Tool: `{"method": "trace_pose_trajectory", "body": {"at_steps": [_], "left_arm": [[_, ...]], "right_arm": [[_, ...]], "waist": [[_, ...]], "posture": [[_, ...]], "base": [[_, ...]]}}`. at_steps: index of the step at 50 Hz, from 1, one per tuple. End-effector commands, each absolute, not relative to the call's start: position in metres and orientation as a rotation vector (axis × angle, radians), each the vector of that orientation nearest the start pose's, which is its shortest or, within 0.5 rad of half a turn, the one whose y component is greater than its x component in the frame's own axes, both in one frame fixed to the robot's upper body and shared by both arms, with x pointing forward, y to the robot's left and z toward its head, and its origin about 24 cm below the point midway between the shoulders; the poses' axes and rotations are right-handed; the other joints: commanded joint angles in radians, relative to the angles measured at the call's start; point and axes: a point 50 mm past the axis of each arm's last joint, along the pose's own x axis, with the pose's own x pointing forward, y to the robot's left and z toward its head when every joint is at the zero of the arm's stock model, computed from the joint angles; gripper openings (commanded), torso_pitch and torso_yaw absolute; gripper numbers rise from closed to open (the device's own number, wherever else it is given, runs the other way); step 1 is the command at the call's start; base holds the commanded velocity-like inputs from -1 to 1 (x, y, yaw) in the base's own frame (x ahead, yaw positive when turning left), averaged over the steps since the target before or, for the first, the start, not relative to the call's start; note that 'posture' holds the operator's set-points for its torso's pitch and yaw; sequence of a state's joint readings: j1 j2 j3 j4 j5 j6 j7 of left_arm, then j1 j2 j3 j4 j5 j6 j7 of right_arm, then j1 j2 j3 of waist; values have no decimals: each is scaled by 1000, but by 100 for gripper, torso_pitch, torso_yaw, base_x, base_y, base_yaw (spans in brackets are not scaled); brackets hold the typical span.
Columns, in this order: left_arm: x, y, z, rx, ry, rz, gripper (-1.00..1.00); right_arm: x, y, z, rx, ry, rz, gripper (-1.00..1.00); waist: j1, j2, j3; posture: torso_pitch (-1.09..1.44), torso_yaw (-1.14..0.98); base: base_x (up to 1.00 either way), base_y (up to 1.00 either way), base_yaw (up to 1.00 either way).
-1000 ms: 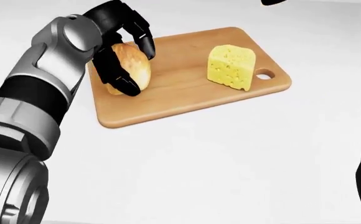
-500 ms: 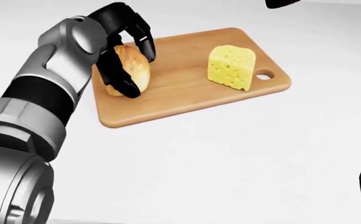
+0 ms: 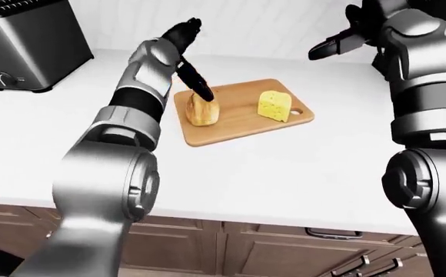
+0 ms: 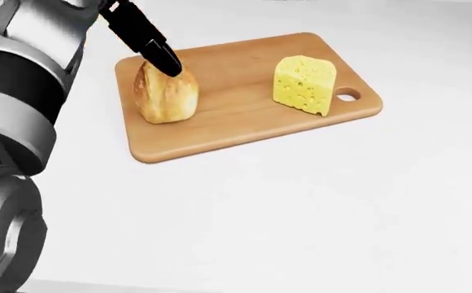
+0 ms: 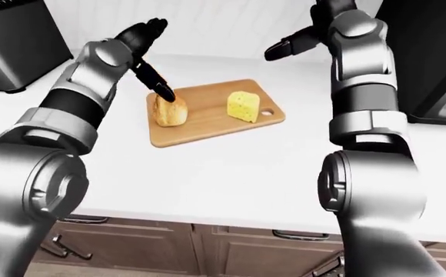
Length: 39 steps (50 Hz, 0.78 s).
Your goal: Place the bread and cheese on the cutting board.
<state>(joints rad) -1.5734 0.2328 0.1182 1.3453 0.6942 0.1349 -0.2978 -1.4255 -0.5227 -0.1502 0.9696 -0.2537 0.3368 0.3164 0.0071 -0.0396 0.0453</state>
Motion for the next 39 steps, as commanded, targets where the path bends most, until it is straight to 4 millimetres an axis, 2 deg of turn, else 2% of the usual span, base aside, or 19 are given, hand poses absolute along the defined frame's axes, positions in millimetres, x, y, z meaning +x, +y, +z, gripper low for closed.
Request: {"method": "trace_pose_trajectory", "body": {"at_steps": [1, 4, 5, 6, 13, 23, 31, 39], "left_arm": [[427, 114, 329, 749, -177, -136, 100], [425, 118, 338, 694, -255, -96, 100], [409, 148, 381, 569, -409, -29, 100], [404, 158, 385, 552, -425, -9, 100], [386, 186, 388, 511, -442, 38, 100], [359, 216, 384, 516, -440, 82, 100], [345, 240, 397, 535, -426, 125, 100], [329, 255, 407, 557, -427, 153, 100]], "right_arm": [[403, -231, 345, -423, -188, -64, 100], [400, -235, 343, -379, -233, -89, 100], [388, -233, 361, -224, -346, -129, 100], [383, -230, 363, -226, -350, -118, 100], [376, -235, 372, -204, -365, -137, 100], [365, -255, 378, -177, -398, -181, 100], [351, -267, 406, -181, -431, -200, 100], [345, -272, 414, -188, -446, -209, 100]], "waist": [[-1, 1, -34], [0, 0, -32], [0, -1, -33], [4, 3, -32], [-3, 23, -20], [-3, 25, -20], [-3, 29, -16], [-5, 31, -9]], "posture": [[0, 0], [0, 0], [0, 0], [0, 0], [0, 0], [0, 0], [0, 0], [0, 0]], "base": [[0, 0, 0], [0, 0, 0], [0, 0, 0], [0, 0, 0], [0, 0, 0], [0, 0, 0], [0, 0, 0], [0, 0, 0]]}}
